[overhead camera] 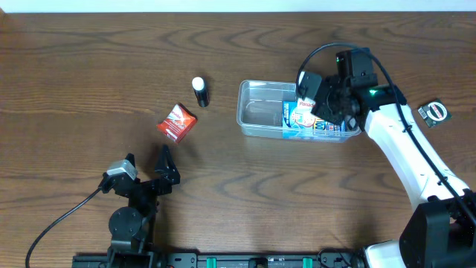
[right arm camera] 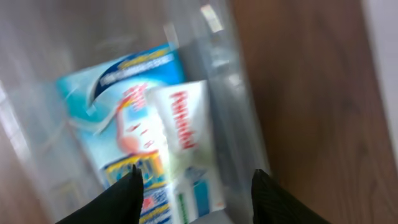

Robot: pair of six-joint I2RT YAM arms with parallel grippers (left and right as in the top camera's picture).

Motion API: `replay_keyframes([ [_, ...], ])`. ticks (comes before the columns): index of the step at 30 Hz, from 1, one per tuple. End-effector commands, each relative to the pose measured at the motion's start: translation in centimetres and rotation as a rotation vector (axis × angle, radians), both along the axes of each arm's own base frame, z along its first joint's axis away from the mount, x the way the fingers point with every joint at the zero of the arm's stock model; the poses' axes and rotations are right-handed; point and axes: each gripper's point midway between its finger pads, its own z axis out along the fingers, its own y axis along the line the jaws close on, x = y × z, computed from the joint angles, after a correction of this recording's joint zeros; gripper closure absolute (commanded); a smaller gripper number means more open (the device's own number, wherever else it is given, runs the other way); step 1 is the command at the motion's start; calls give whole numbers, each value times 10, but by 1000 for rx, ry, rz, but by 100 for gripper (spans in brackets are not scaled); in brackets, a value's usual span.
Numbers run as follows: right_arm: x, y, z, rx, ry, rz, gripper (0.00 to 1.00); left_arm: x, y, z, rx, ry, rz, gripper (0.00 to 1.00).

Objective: Pack container
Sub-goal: 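Lift the Panadol box and lower it into the container, then release the Panadol box and move the right gripper over the Zam-Buk tin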

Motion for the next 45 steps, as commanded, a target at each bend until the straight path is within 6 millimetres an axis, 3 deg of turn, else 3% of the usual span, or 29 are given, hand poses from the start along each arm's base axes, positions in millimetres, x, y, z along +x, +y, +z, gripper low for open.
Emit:
replay_keyframes([
  [1,13,-11,4,91,-10,-201,44,-1,6,-17,24,50,30,2],
  [3,25,-28,11,117,-48,-356,36,-1,6,-17,24,50,30,2],
  [7,34,-85,19,119,-110,-693,26,-1,6,-17,24,50,30,2],
  [9,29,-115,18,117,-111,-826,15,-1,6,-17,24,50,30,2],
  [14,10,-172,9,88,-56,-979,1,-1,6,-17,24,50,30,2],
  [18,-3,-219,7,119,-54,-1149,1,-1,6,-17,24,50,30,2],
  [23,-27,-276,6,292,-83,-1547,2,-1,6,-17,24,50,30,2],
  [28,-44,-307,4,409,-122,-1786,3,-1,6,-17,24,50,30,2],
  [37,-45,-326,4,555,-192,-1980,1,-1,6,-17,24,50,30,2],
  [40,-38,-328,-5,595,-189,-2016,1,-1,6,-17,24,50,30,2],
  [45,-31,-331,-38,586,-141,-2055,1,-1,6,-17,24,50,30,2],
])
